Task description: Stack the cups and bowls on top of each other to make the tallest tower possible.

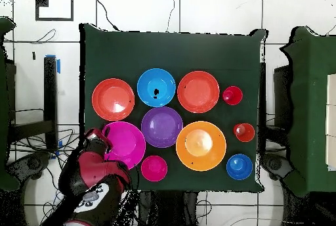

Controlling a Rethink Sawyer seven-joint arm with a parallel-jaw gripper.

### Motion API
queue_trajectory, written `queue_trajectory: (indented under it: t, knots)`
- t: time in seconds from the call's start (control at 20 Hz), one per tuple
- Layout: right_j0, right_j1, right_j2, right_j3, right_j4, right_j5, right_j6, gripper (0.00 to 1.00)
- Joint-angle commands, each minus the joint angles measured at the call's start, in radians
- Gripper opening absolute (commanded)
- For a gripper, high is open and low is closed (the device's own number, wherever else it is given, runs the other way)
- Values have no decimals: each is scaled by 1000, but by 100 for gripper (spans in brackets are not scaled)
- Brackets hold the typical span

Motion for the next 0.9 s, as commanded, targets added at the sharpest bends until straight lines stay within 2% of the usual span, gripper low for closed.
queue_trajectory:
  t: [0.05,0.3,0.4,0.5,0.75,0.8,0.9]
  knots:
    - [25,-217,-15,146,-19,183,39,0]
    - [18,-394,-43,184,-61,374,-31,0]
    - [4,-450,-40,187,-80,434,-50,0]
    - [-1,-470,-41,185,-90,457,-55,0]
    - [-118,-621,37,188,-161,589,-154,0]
    - [-152,-649,67,194,-172,599,-178,0]
    - [-262,-734,171,223,-176,634,-254,0]
